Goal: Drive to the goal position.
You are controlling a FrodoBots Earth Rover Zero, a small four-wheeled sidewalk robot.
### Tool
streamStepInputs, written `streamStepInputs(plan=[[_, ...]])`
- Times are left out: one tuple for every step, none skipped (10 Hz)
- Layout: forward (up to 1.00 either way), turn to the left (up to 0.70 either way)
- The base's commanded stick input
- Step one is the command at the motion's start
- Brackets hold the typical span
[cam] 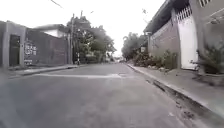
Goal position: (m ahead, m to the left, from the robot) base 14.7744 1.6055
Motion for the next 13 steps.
streamStepInputs(plan=[[1.00, 0.00], [1.00, 0.00], [1.00, 0.00], [1.00, 0.00], [1.00, 0.00], [1.00, 0.00], [1.00, 0.00], [1.00, 0.00], [1.00, 0.00], [1.00, 0.00], [1.00, 0.00], [1.00, 0.00], [1.00, 0.00]])
